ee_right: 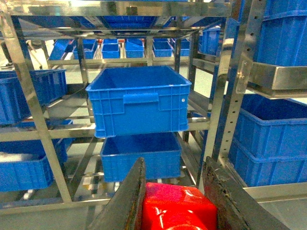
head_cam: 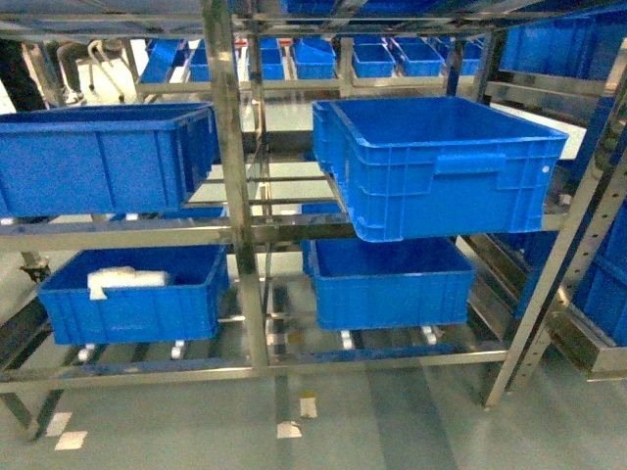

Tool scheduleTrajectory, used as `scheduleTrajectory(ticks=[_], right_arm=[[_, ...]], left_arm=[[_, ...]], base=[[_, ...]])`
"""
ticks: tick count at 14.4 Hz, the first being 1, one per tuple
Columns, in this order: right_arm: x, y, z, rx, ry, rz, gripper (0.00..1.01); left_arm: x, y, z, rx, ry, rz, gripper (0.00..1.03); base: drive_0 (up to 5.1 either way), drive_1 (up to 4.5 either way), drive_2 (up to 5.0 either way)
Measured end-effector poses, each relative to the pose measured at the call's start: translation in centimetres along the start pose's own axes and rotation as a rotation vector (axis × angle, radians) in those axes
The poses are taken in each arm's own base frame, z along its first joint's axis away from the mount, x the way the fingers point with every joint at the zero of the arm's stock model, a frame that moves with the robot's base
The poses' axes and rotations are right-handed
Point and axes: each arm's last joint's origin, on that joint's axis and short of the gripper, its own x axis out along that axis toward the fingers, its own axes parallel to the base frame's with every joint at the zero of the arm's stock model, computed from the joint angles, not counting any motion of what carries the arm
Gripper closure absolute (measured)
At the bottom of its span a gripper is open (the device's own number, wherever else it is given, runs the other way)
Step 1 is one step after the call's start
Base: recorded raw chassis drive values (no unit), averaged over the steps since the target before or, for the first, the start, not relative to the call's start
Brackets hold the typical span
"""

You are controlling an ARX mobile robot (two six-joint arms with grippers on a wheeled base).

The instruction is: Pick red block from blue box to shelf

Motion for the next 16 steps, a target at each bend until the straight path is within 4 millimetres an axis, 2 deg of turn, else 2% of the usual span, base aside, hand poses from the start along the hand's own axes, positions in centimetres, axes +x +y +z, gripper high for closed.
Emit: scheduleTrajectory(ticks=[13, 16], right_arm=[[0.0, 0.0, 0.0, 0.0, 0.0, 0.0, 0.72], [0.0, 0.0, 0.03, 0.0, -0.003, -0.001, 0.72]], left_arm=[[0.0, 0.0, 0.0, 0.0, 0.0, 0.001, 0.05], [0.0, -0.01, -0.03, 0.0, 0.003, 0.001, 0.05]], base=[[0.0, 3.93, -3.9], [1.6, 5.58, -2.4]])
